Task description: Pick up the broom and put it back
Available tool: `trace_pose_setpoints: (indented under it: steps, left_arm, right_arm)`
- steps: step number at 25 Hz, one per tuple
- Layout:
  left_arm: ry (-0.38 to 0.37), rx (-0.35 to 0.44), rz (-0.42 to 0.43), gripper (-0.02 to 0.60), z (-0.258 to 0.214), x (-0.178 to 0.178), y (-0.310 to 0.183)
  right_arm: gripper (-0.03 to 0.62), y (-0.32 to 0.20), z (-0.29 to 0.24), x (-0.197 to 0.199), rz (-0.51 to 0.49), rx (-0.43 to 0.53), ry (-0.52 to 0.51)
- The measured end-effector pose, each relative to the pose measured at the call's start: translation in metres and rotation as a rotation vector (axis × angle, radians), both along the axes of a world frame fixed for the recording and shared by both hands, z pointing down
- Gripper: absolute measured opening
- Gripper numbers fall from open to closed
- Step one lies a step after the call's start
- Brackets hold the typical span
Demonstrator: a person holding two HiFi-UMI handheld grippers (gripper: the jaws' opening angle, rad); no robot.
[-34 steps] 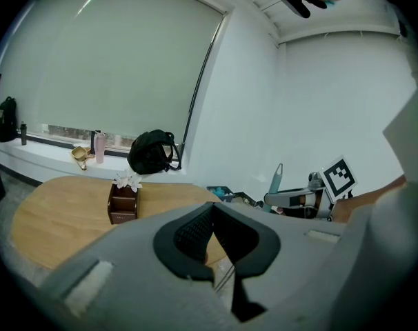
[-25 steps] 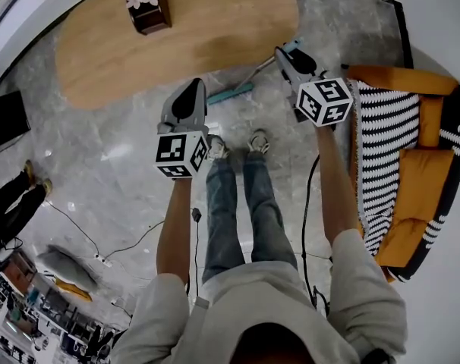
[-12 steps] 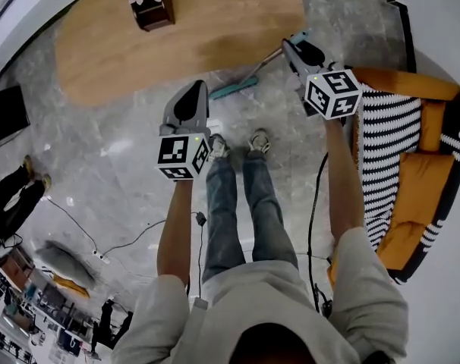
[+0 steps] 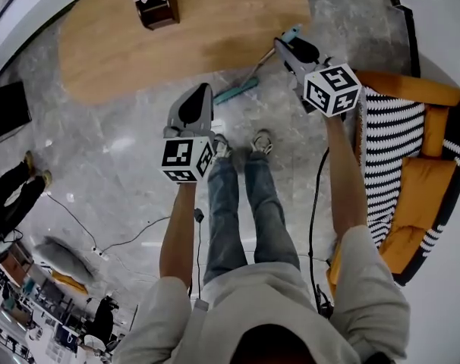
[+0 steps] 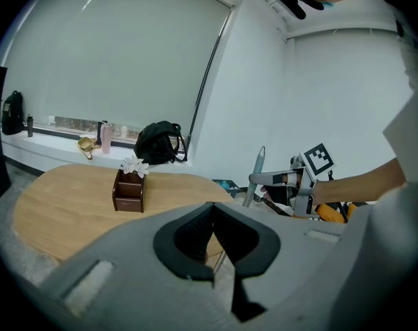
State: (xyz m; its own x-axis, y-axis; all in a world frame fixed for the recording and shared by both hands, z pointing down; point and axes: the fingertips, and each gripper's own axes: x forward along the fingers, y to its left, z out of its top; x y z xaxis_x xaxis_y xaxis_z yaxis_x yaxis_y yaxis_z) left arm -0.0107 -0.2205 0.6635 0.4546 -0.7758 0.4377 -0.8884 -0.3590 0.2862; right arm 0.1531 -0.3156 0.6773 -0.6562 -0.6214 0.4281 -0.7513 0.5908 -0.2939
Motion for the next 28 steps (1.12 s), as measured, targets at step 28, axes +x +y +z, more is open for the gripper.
trace_pose_setpoints:
  steps: [28]
  left_arm:
    - [0.002, -0.016, 0.018, 0.006, 0.008, 0.011, 0.001]
  right_arm:
    - [0.164, -0.005, 0.003, 0.024, 0.093, 0.002, -0.078]
